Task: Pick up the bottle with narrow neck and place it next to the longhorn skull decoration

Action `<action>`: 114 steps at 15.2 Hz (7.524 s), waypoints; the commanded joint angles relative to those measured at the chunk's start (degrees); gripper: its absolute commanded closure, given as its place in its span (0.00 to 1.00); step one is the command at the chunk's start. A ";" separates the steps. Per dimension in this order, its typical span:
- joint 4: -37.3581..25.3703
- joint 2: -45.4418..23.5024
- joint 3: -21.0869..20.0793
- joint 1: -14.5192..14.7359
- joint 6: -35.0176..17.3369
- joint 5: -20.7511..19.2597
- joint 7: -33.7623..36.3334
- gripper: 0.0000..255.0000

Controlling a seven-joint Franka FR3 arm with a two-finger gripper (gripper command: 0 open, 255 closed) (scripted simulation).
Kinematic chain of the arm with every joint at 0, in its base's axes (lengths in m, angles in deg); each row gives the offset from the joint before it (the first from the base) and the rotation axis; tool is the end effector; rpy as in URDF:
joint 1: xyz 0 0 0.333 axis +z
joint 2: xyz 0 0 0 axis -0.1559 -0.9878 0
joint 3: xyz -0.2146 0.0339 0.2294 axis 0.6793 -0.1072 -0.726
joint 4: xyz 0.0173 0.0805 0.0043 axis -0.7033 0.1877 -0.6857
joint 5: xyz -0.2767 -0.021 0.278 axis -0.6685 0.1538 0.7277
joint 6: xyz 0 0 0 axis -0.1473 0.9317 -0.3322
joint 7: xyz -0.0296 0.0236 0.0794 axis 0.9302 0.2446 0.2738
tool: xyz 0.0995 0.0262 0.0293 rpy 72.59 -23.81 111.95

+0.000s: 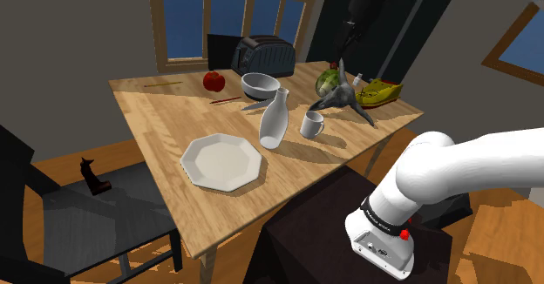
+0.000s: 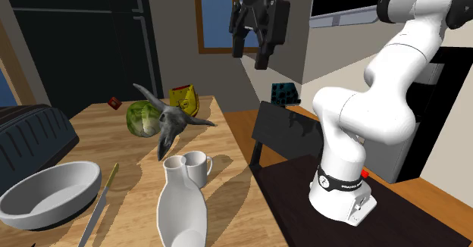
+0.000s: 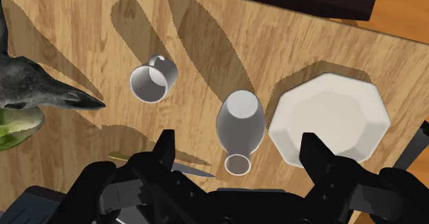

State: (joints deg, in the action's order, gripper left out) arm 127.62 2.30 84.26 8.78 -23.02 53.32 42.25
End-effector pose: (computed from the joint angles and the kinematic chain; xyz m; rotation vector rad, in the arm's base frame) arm 0.3042 -0.0021 0.6339 3.0083 0.0865 0.1482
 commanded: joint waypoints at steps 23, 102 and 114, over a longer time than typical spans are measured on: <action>10.20 -25.69 5.22 2.26 -36.75 4.95 -4.26 0.00; -38.04 -29.45 4.76 2.57 7.74 5.50 -4.45 1.00; -44.60 -29.38 8.19 0.77 14.34 5.09 -9.80 1.00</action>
State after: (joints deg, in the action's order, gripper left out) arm 82.10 -28.11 91.70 9.95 -8.76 58.58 33.65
